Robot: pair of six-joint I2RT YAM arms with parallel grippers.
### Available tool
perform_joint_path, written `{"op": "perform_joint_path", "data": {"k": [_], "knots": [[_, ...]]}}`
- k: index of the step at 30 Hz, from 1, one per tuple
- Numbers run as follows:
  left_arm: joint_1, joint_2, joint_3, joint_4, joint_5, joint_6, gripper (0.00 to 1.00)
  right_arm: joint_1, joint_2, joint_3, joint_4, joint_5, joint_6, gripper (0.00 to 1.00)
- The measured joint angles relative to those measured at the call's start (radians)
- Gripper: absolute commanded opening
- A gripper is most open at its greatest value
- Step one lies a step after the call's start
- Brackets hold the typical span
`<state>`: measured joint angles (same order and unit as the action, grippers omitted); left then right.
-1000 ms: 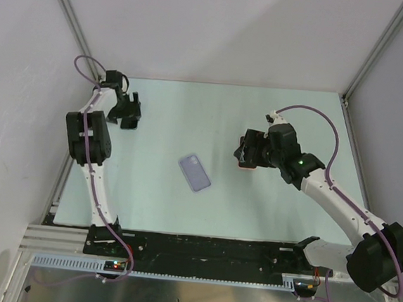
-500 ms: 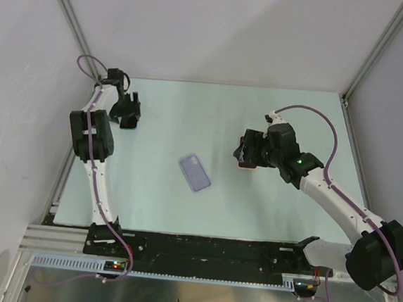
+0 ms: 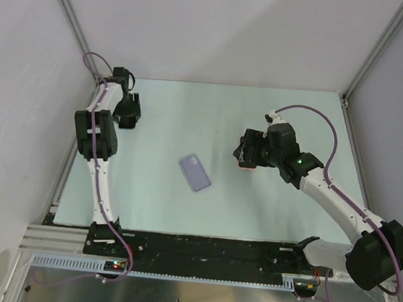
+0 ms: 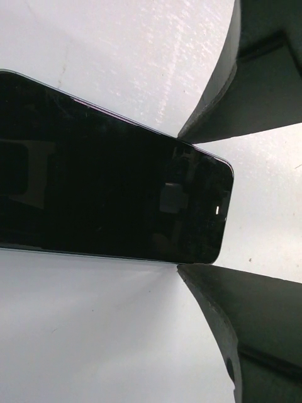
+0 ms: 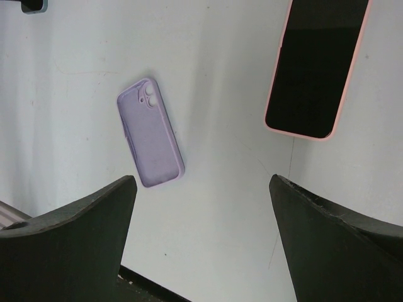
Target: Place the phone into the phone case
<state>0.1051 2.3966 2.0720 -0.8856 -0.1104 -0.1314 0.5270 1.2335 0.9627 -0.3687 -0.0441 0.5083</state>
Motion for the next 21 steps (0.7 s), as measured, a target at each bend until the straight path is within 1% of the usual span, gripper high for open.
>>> {"op": "perform_joint_path", "data": {"k": [6,9,11,18,21], "knots": [[-0.010,0.000,-0.001,-0.002,-0.002,-0.003,0.67,0.000,0.000,0.000,0.000,0.000,0.000,0.93],[-0.016,-0.011,-0.026,0.012,-0.010,-0.028,0.56,0.000,0.000,0.000,0.000,0.000,0.000,0.92],[-0.020,-0.032,-0.062,0.026,-0.019,-0.063,0.54,0.000,0.000,0.000,0.000,0.001,0.000,0.92],[-0.034,-0.152,-0.254,0.041,-0.026,-0.244,0.50,0.000,0.000,0.000,0.000,0.000,0.000,0.92],[-0.047,-0.227,-0.375,0.071,-0.024,-0.322,0.48,0.000,-0.001,0.000,0.000,0.000,0.000,0.92]]}}
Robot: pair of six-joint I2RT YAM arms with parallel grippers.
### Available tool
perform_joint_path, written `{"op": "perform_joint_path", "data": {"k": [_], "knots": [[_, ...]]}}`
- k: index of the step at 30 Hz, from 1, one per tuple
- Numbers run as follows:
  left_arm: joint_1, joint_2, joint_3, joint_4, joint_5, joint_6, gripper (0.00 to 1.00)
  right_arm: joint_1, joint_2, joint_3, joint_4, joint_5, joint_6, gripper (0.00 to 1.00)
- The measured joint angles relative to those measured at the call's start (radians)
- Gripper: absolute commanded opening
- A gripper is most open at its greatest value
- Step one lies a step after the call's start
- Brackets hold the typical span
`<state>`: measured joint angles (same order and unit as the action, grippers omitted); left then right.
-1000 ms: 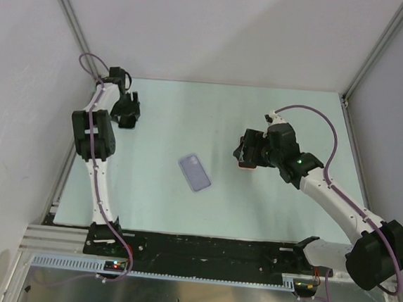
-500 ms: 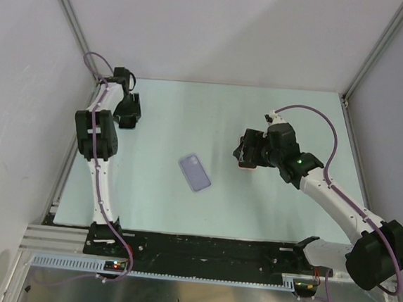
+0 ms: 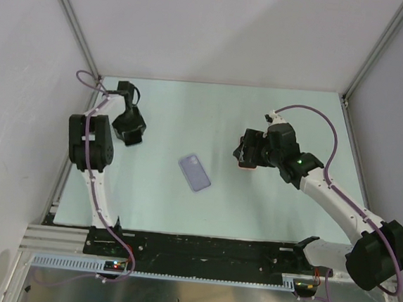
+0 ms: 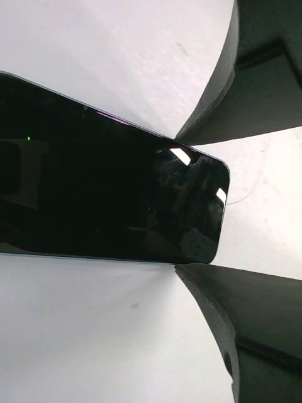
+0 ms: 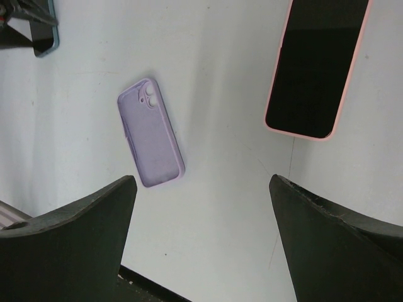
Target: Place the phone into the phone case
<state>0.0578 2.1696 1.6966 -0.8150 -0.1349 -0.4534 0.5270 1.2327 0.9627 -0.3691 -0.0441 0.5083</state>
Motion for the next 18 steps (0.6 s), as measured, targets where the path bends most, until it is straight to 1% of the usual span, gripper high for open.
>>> {"op": "perform_joint_path", "data": {"k": [4,8,13,18], "knots": [[-0.048,-0.130,-0.202,0.046,-0.002,-0.102,0.47,0.000,-0.001,0.000,0.000,-0.007,0.000,0.92],[-0.124,-0.262,-0.396,0.095,-0.004,-0.206,0.46,-0.001,-0.002,0.000,0.000,-0.018,0.000,0.92],[-0.204,-0.450,-0.640,0.191,0.001,-0.355,0.44,-0.001,-0.007,0.000,0.000,-0.022,0.000,0.93],[-0.307,-0.616,-0.831,0.278,-0.013,-0.510,0.43,-0.001,-0.009,0.000,0.000,-0.026,0.000,0.92]]}}
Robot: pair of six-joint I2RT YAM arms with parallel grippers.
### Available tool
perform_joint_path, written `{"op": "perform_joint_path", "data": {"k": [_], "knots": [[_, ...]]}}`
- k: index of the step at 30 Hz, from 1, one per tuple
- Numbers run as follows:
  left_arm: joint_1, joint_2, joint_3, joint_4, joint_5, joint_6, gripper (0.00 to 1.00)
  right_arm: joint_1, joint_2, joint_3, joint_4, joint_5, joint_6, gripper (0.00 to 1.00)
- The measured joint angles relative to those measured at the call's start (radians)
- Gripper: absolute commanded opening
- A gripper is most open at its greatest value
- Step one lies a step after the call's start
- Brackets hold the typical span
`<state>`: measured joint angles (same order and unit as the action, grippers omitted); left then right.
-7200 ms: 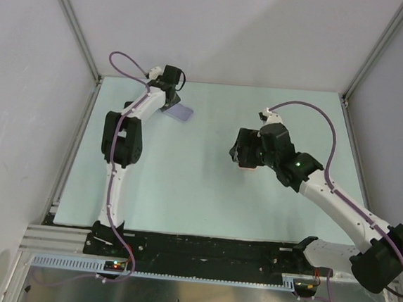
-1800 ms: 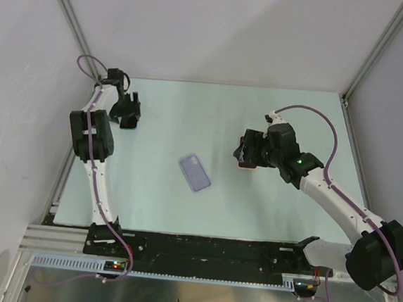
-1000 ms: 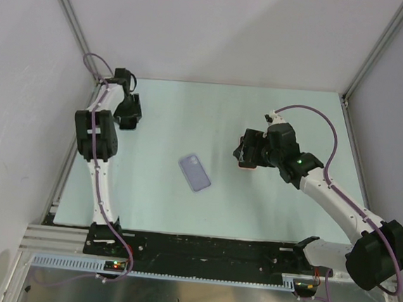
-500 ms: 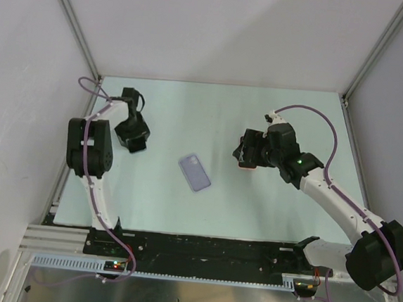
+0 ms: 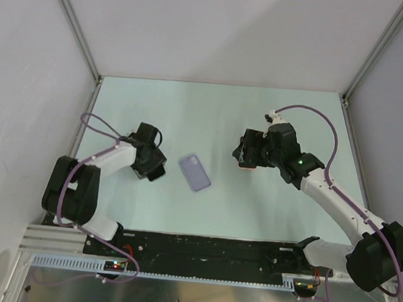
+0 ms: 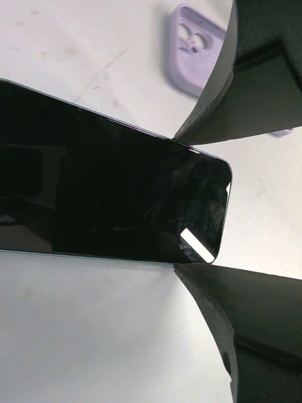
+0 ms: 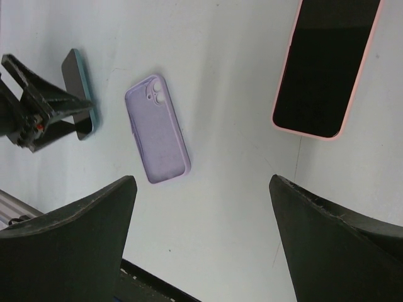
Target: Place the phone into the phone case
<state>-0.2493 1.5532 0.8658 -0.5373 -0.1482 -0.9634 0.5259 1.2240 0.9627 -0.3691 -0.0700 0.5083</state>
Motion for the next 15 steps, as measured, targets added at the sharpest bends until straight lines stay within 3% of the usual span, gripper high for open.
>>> {"op": "perform_joint_path", "data": {"k": [6,15], "knots": [[-0.129,-0.096,-0.099,0.063,-0.003,-0.128,0.43,0.001,0.002,0.000,0.002,-0.008,0.000,0.92],[-0.289,-0.045,-0.057,0.092,0.025,-0.244,0.42,0.006,0.040,0.000,0.011,-0.018,0.000,0.92]]}}
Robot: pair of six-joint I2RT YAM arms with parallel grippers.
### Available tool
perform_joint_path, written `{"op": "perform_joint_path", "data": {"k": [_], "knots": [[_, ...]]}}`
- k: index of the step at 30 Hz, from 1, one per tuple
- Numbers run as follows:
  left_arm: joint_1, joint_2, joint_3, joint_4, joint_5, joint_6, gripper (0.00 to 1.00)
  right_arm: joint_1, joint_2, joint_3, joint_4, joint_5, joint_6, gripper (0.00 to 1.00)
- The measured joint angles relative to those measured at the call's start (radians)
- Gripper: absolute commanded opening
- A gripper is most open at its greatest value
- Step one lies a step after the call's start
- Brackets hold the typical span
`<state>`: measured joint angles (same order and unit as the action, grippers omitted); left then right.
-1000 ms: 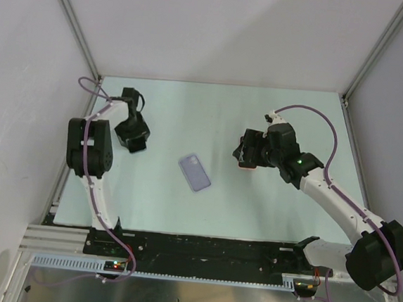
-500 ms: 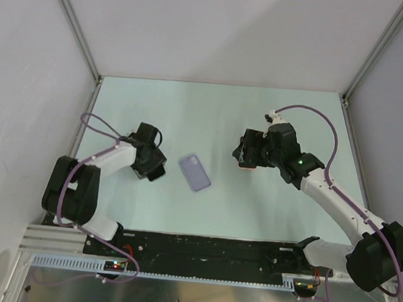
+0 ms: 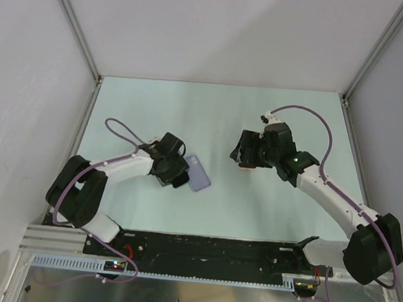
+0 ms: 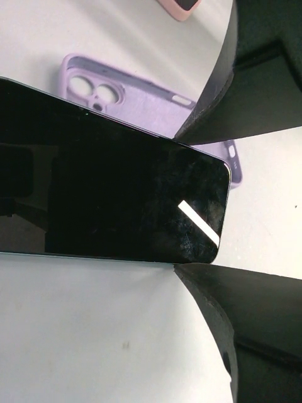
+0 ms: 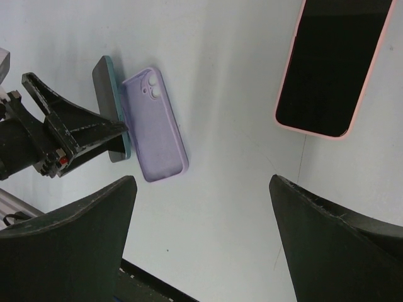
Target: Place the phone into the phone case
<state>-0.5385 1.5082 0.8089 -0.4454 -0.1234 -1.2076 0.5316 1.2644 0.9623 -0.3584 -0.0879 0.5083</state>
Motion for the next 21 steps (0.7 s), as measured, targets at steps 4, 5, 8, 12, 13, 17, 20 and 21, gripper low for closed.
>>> {"op": "perform_joint_path", "data": {"k": [4,5,8,12,13,17,20,21], "knots": [[-0.039,0.047,0.043,0.011,0.018,-0.025,0.41,0.006,0.050,0.000,0.018,0.000,0.000,0.92],[-0.047,0.055,0.051,0.014,0.022,-0.028,0.41,0.008,0.063,0.000,0.021,0.000,0.000,0.91],[-0.064,0.067,0.063,0.018,0.026,-0.042,0.41,0.016,0.117,0.000,0.035,0.000,0.001,0.89],[-0.082,0.072,0.069,0.018,0.025,-0.052,0.43,0.032,0.208,0.001,0.050,-0.001,0.006,0.86],[-0.087,0.073,0.071,0.018,0.025,-0.053,0.43,0.038,0.235,0.002,0.052,-0.001,0.008,0.86],[-0.106,0.083,0.085,0.015,0.025,-0.054,0.43,0.063,0.324,0.012,0.050,-0.003,0.013,0.83],[-0.119,0.087,0.106,0.017,0.026,-0.055,0.48,0.074,0.363,0.029,0.050,-0.005,0.015,0.82],[-0.127,0.088,0.116,0.019,0.026,-0.054,0.50,0.078,0.373,0.034,0.051,-0.005,0.015,0.81]]}}
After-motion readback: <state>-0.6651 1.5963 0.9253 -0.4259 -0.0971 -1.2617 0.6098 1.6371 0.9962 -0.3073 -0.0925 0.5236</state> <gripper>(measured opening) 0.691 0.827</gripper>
